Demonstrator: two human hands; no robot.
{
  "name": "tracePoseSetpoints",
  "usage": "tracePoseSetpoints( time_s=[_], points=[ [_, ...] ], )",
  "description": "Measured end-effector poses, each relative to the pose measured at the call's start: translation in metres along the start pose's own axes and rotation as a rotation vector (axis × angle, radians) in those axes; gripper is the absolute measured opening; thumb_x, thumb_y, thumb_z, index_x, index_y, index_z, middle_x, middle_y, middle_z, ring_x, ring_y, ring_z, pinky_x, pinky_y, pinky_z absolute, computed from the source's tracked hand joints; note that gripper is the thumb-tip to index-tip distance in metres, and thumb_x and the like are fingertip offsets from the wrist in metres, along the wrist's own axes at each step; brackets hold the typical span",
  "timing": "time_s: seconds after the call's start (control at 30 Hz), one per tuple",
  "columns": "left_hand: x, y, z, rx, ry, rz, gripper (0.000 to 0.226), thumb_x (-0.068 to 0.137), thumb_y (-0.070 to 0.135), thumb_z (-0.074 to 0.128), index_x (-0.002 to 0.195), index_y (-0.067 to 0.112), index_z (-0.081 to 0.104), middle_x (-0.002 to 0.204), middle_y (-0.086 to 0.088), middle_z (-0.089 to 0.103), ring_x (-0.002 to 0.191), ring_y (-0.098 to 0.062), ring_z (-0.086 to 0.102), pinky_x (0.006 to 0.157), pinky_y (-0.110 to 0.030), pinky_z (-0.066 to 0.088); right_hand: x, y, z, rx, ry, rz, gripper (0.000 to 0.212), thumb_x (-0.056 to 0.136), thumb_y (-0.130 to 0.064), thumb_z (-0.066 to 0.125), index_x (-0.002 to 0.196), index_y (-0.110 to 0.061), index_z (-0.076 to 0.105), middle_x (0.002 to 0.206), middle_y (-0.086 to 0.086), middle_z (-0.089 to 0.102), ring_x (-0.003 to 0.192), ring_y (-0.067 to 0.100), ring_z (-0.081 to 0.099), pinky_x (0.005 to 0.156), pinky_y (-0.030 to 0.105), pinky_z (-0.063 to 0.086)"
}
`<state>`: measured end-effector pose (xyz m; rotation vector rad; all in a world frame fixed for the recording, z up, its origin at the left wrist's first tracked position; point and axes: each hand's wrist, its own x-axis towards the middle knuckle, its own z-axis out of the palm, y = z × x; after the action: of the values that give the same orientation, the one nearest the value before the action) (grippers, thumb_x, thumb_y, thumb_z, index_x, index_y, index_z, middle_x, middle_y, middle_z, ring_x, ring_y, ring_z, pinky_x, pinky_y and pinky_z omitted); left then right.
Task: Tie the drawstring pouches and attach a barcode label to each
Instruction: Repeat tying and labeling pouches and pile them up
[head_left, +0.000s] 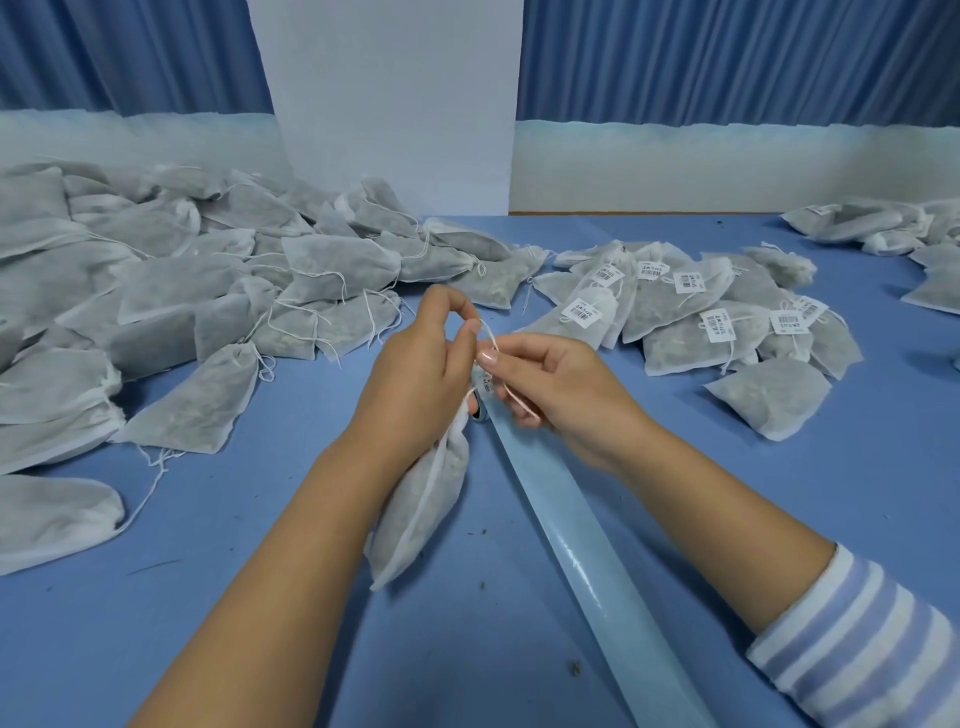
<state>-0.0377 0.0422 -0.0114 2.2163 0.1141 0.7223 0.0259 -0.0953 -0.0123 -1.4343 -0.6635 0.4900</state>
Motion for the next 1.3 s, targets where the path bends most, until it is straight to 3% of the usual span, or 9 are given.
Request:
tracePoseSetpoints(
  time_s=[0.13, 0.27, 0.4, 0.5, 0.73, 0.87, 0.97, 1.07, 1.3],
  points=[
    [0.003, 0.0, 0.0, -0.112, -0.061, -0.099, 0.011, 0.103, 0.036, 0.046, 0.096, 0.029, 0.051, 0.054, 0.009, 0.064, 0.052, -0.005, 0.054, 0.058, -0.021, 0.042, 0.001, -0.002, -0.002, -0.009, 0.109, -0.025, 0.019, 0.092, -0.021, 0.066, 0.077, -0.024, 0.077, 0.057, -0.007, 0.055, 0.044, 0.004, 0.043, 0.044, 0.014, 0.038],
    [0.004, -0.001, -0.009, -0.309, -0.288, -0.32, 0.026, 0.104, 0.025, 0.043, 0.096, 0.016, 0.067, 0.068, 0.01, 0.069, 0.07, -0.006, 0.06, 0.077, -0.024, 0.049, 0.002, -0.006, -0.009, 0.043, 0.158, -0.014, 0.021, 0.095, -0.02, 0.061, 0.083, -0.022, 0.078, 0.058, -0.007, 0.055, 0.046, 0.004, 0.043, 0.046, 0.014, 0.039],
    [0.003, -0.003, -0.021, -0.203, -0.521, -0.368, 0.033, 0.081, 0.038, 0.052, 0.093, 0.014, 0.07, 0.085, 0.008, 0.064, 0.083, -0.009, 0.057, 0.087, -0.03, 0.045, 0.003, -0.008, -0.012, 0.064, 0.198, -0.006, 0.017, 0.096, -0.019, 0.061, 0.088, -0.018, 0.077, 0.06, -0.007, 0.055, 0.049, 0.004, 0.044, 0.048, 0.014, 0.041],
    [0.003, -0.006, -0.028, -0.124, -0.584, -0.338, 0.015, 0.087, 0.031, 0.061, 0.089, 0.02, 0.071, 0.085, 0.012, 0.066, 0.084, -0.005, 0.058, 0.084, -0.026, 0.043, 0.002, -0.01, -0.013, 0.072, 0.205, -0.013, 0.015, 0.095, -0.02, 0.062, 0.09, -0.017, 0.076, 0.061, -0.008, 0.056, 0.05, 0.004, 0.045, 0.048, 0.014, 0.042],
    [0.01, -0.012, -0.038, -0.351, -0.307, -0.388, 0.005, 0.09, 0.02, 0.07, 0.087, 0.02, 0.066, 0.081, 0.001, 0.064, 0.074, -0.009, 0.061, 0.07, -0.024, 0.048, 0.0, -0.008, -0.009, -0.214, 0.26, -0.244, 0.016, 0.094, -0.018, 0.063, 0.093, -0.026, 0.077, 0.083, -0.009, 0.064, 0.071, 0.004, 0.055, 0.068, 0.023, 0.049],
    [0.012, -0.01, -0.035, -0.46, -0.199, -0.41, 0.015, 0.088, 0.024, 0.073, 0.095, 0.011, 0.072, 0.08, 0.002, 0.072, 0.073, -0.006, 0.068, 0.063, -0.017, 0.054, -0.002, 0.001, -0.005, -0.383, 0.283, -0.479, 0.021, 0.09, -0.011, 0.067, 0.102, -0.028, 0.072, 0.093, -0.002, 0.059, 0.08, -0.003, 0.057, 0.071, 0.011, 0.043],
    [0.012, -0.007, -0.031, -0.546, -0.136, -0.474, 0.029, 0.087, 0.025, 0.073, 0.095, -0.003, 0.073, 0.079, -0.007, 0.073, 0.07, -0.014, 0.068, 0.066, -0.022, 0.055, -0.002, 0.007, -0.006, -0.62, 0.304, -0.674, 0.022, 0.086, -0.012, 0.072, 0.106, -0.022, 0.074, 0.093, 0.002, 0.06, 0.087, 0.009, 0.057, 0.078, 0.02, 0.044],
    [0.011, -0.001, -0.025, -0.604, -0.112, -0.493, 0.02, 0.089, 0.026, 0.071, 0.08, 0.009, 0.07, 0.07, -0.002, 0.068, 0.065, -0.013, 0.064, 0.07, -0.027, 0.055, -0.001, 0.011, -0.008, -0.811, 0.258, -0.834, 0.022, 0.085, -0.01, 0.073, 0.105, -0.018, 0.076, 0.095, 0.003, 0.063, 0.087, 0.021, 0.057, 0.08, 0.025, 0.043],
    [0.01, 0.003, -0.027, -0.624, -0.088, -0.528, 0.023, 0.095, 0.033, 0.064, 0.076, 0.02, 0.06, 0.067, 0.005, 0.064, 0.059, -0.012, 0.061, 0.056, -0.024, 0.053, 0.0, 0.014, -0.011, -0.919, 0.133, -0.783, 0.026, 0.09, -0.011, 0.067, 0.114, -0.018, 0.073, 0.111, 0.008, 0.062, 0.101, 0.026, 0.056, 0.092, 0.025, 0.039]
  ],
)
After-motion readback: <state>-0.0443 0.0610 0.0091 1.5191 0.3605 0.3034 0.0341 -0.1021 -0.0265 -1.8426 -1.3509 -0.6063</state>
